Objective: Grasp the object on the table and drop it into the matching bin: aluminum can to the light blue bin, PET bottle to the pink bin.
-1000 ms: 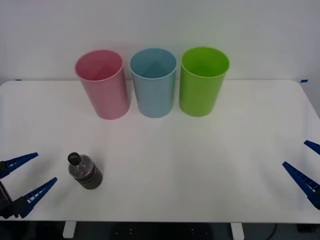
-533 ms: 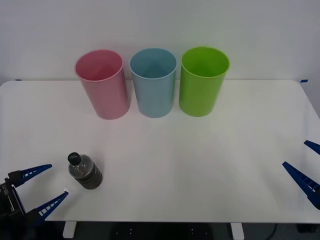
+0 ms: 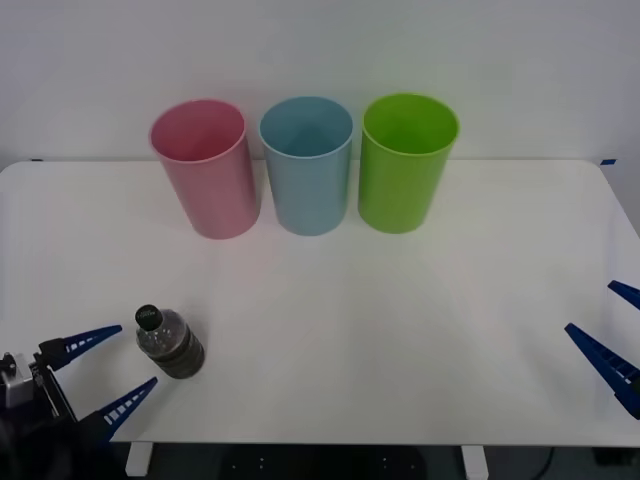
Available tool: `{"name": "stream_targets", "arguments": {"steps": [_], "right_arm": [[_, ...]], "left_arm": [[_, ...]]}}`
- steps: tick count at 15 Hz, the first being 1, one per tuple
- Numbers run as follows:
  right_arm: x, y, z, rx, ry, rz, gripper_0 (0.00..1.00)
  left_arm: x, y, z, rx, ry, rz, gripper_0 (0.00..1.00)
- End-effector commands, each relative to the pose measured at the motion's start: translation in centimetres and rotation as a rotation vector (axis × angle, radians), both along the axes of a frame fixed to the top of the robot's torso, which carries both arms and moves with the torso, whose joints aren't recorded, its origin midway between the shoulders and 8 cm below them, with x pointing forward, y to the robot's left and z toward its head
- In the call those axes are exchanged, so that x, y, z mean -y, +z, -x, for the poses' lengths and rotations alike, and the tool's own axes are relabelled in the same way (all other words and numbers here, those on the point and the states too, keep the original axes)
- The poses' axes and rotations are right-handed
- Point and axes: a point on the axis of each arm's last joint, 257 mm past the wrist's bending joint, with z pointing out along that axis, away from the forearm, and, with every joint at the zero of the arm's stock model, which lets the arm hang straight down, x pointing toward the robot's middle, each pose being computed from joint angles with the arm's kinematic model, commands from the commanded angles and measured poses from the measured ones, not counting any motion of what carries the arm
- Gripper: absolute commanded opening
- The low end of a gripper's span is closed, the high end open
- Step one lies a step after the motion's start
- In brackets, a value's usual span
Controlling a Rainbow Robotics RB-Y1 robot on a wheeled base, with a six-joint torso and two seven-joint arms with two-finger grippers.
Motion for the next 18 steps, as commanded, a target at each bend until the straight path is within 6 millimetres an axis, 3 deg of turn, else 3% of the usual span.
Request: {"name": "stream_targets", "arguments": {"steps": [1,11,16,17,18], "right_arm": [[0.0,0.0,0.0,0.0,0.0,0.0,1.0],[0.0,0.0,0.0,0.0,0.0,0.0,1.0],[0.0,0.0,0.0,0.0,0.0,0.0,1.0],[0.0,0.0,0.0,0.0,0.0,0.0,1.0],[0.0,0.0,0.0,0.0,0.0,0.0,1.0]], "left_arm": [[1.0,-0.5,-0.7,0.001,0.004,-0.002,1.0],[4.8,-1.3,-3.4,0.011,-0.018,0.012,1.0],[5.2,-1.3,-3.7,0.011,-0.02,0.019,1.0],[5.2,-1.2,-3.7,0.012,-0.02,0.02,0.92],[5.1,-1.2,-3.8,0.013,-0.017,0.02,0.55]]}}
